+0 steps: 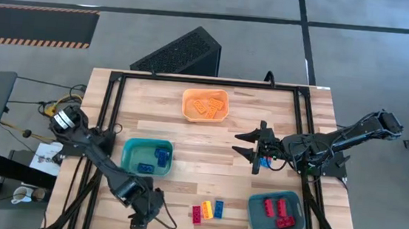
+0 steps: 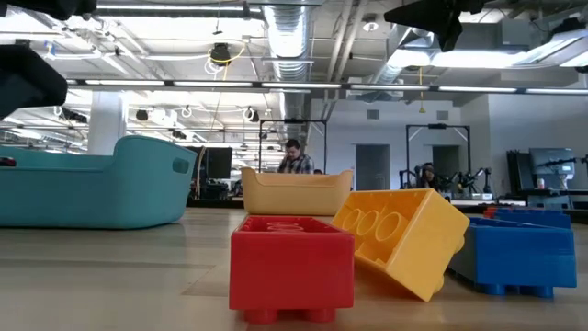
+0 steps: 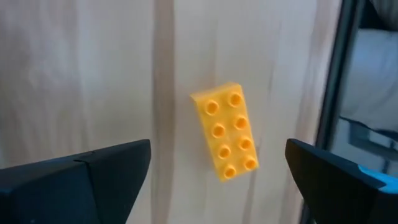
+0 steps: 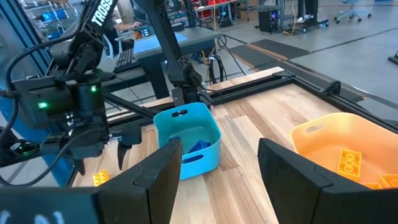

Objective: Sort & place blocks by color
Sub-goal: Put the yellow game piece into the orange bin

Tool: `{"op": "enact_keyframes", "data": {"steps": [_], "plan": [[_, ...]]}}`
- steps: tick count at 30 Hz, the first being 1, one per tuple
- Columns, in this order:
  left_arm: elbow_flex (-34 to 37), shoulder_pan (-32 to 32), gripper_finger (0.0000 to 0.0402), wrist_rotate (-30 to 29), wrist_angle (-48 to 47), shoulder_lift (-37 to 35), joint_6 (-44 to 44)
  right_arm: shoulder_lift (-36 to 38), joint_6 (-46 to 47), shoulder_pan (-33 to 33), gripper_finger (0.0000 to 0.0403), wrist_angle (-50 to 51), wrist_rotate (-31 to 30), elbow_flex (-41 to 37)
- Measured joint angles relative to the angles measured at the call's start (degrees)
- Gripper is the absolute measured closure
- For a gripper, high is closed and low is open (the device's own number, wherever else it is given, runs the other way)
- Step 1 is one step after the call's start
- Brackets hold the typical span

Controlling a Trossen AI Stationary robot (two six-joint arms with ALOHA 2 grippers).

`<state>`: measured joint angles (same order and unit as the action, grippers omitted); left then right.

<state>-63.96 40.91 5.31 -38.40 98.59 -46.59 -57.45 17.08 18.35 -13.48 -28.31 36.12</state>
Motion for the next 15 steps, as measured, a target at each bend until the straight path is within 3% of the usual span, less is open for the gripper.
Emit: {"op": "enact_keyframes", "data": {"steps": [15], "plan": [[0.1,3.6,0.0048,-7.3,0.7,0.0,-11.8,0.0,0.0,0.0,0.0168,0.0,0.0,0.0]]}}
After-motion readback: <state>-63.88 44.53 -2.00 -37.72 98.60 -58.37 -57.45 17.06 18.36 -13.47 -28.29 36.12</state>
